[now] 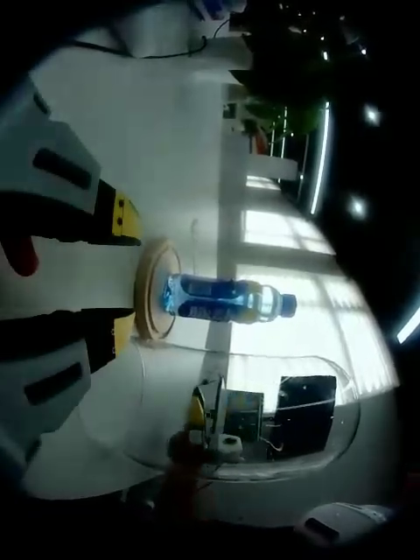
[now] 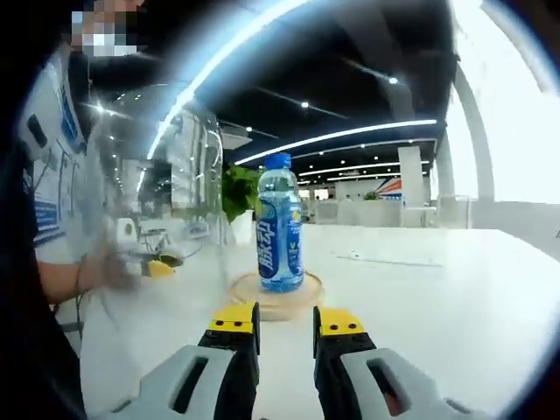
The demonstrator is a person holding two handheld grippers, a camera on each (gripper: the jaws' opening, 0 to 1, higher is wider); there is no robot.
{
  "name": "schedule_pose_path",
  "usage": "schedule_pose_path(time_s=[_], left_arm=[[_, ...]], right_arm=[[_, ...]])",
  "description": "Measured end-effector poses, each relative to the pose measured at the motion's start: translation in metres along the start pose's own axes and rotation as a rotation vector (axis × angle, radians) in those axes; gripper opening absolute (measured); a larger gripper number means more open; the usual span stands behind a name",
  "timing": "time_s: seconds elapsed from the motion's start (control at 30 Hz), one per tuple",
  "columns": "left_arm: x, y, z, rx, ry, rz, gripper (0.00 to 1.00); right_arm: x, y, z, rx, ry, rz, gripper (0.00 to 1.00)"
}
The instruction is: Open the cover put in the Mizone put the cover back on
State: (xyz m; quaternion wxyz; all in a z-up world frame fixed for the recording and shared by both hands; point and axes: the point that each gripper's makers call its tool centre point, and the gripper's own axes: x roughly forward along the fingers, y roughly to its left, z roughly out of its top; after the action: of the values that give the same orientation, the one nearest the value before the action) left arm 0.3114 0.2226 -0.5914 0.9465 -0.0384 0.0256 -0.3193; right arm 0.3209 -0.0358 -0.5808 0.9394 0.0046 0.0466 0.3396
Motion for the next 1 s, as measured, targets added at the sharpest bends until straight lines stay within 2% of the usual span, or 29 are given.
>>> schedule_pose_path(time_s=[0.17,0.27,0.37,0.43,0.83,1.0], left_arm=[[0.000,-0.002,0.000,0.001,0.002,0.000,0.23],[0.001,-0.002,0.000,-0.001,0.004,0.004,0.23],[0.001,-0.002,0.000,0.001,0.003,0.004,0.22],[0.001,-0.003,0.000,0.001,0.005,0.001,0.22],[0.000,-0.002,0.000,-0.004,0.003,0.003,0.21],[0.000,-0.003,0.001,-0.011,0.001,-0.005,0.21]], right_arm=[[-0.006,-0.007,-0.014,0.044,0.006,-0.036,0.17],[-0.008,-0.007,-0.026,0.031,0.028,-0.040,0.17],[-0.009,-0.001,-0.017,0.027,-0.010,-0.008,0.18],[-0.008,-0.001,-0.023,0.008,0.016,-0.013,0.18],[-0.007,0.003,-0.021,0.025,-0.001,0.013,0.20],[-0.008,0.002,-0.020,0.031,-0.006,0.013,0.24]])
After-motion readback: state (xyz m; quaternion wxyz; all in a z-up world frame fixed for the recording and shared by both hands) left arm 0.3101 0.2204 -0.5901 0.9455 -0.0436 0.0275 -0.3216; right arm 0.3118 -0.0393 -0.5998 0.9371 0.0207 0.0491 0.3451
